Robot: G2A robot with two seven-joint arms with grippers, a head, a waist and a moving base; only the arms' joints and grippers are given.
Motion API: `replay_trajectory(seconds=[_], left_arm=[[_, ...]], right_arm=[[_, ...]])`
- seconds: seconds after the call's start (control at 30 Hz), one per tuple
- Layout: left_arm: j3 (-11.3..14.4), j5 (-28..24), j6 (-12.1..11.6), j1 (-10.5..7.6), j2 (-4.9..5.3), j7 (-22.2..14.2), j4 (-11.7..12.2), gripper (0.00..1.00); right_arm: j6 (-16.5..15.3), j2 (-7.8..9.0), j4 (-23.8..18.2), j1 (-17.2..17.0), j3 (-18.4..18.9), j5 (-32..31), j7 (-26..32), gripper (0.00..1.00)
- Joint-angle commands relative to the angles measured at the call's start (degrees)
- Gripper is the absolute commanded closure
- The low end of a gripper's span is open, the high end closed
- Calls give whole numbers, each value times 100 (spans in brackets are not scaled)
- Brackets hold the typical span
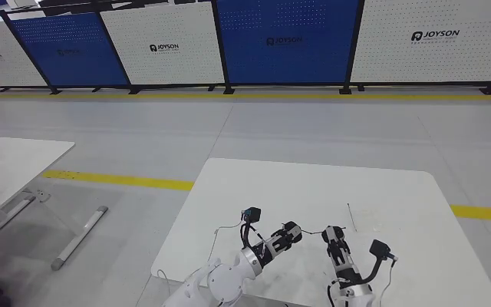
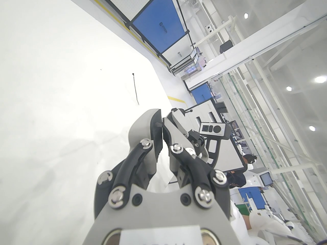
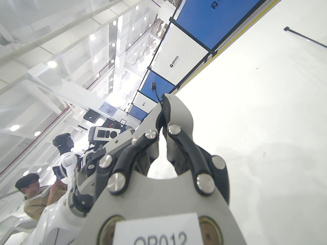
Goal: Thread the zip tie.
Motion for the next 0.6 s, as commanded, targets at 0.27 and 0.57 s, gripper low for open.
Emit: replay_trajectory(seconds=[0.27,0.57], left_arm=[[0,0,0,0,0,0,0,100],[0,0,0,0,0,0,0,100]], right_arm=[[6,-13,3,7,3,-32,-61,100],[10,-15,-38,-24,2,-91,-31,100]])
